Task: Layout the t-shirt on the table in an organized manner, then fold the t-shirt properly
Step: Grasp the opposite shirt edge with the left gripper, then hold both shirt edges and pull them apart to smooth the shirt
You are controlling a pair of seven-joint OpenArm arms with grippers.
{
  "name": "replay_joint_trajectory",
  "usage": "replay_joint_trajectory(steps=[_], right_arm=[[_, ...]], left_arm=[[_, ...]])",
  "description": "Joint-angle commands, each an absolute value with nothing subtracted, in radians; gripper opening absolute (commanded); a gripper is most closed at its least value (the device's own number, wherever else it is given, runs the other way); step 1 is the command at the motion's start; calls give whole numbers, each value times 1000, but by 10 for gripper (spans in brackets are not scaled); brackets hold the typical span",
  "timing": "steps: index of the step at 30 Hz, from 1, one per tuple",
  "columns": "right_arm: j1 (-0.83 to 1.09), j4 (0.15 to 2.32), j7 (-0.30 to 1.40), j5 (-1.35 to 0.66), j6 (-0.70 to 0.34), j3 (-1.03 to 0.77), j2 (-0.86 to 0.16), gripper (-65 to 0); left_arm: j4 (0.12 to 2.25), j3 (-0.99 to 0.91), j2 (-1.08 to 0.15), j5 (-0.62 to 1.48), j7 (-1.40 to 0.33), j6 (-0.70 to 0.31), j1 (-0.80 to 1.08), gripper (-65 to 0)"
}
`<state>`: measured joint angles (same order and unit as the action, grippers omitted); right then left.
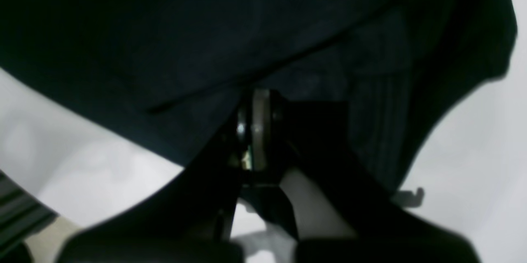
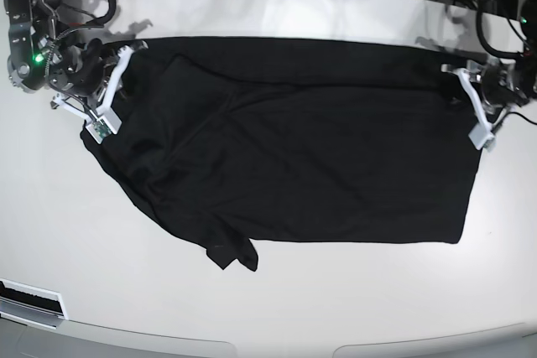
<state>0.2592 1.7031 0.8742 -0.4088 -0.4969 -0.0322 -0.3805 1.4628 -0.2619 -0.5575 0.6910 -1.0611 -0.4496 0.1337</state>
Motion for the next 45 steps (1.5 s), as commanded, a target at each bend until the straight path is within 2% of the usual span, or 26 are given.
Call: replay_joint_trajectory(steps=[1,5,14,18,23,28,40,45], right_arm=[[250,1713,848,-381,-492,-39,-390,-650],[252,1707,844,-311,-442,-39,-382,-650],[249,1569,765,-314,-446,-39,-382,-650],[250,1541,761,-314,-492,-39,-379,-650],[252,1541,817,-315,-524,-39,-379,-650],[262,1543,913,-317,-505,-39,-380,-650],[437,1691,956,-312,-488,-39,-385,-650],[472,1707,962,-313,-489,-39,-385,-650]], left_arm=[[1477,-270,-565,683,-1031,-447,126,-650],[1462,-270,-532,627,-979,-422,155,-650],[1343,-270,-530,572,-896,-403,154,-650],[1287,-270,-530,580,-891,-421,154,-650],[1285,-270,-538,601,-955,-434,155,-650],[1286,-270,-570,665,-1059,-476,161,-650],[1370,-270,-638,746,-1088,-486,344,-650],[1504,-310,-637,805,-1100,-486,403,-650]])
